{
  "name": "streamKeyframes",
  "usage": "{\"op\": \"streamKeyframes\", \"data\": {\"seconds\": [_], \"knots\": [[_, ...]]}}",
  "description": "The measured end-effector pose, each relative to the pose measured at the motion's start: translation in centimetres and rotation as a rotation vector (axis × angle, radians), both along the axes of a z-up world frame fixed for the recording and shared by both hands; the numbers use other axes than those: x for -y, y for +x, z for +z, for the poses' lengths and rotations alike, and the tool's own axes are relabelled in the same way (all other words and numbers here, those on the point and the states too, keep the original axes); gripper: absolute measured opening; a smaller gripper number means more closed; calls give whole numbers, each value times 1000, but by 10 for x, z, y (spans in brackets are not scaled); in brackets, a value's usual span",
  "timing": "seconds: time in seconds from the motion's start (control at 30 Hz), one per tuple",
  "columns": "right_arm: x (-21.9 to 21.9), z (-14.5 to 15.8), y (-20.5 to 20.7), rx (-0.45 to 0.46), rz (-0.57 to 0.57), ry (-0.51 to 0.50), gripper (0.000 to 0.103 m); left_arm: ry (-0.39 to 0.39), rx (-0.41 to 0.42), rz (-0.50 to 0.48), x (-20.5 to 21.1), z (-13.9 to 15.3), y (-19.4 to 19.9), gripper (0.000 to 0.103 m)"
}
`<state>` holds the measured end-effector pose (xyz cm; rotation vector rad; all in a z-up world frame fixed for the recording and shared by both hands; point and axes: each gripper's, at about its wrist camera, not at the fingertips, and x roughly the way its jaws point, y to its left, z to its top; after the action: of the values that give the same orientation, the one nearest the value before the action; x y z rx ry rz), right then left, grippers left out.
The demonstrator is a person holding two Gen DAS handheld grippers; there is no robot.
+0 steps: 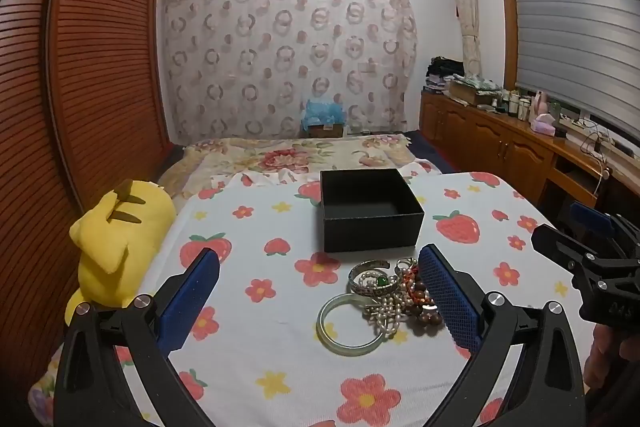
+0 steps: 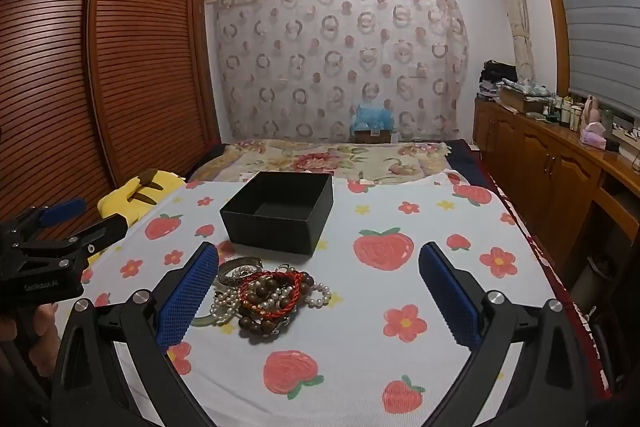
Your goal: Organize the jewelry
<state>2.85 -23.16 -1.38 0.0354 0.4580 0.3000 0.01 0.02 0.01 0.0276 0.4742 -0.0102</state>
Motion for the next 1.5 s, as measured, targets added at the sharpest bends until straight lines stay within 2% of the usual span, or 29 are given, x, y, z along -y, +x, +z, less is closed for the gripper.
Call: {"op": "streamKeyframes", "data": {"seconds": [1.5], "knots": [[2,1,-1,3,-1,17,101,1,8,1,0,0,0,96]]}}
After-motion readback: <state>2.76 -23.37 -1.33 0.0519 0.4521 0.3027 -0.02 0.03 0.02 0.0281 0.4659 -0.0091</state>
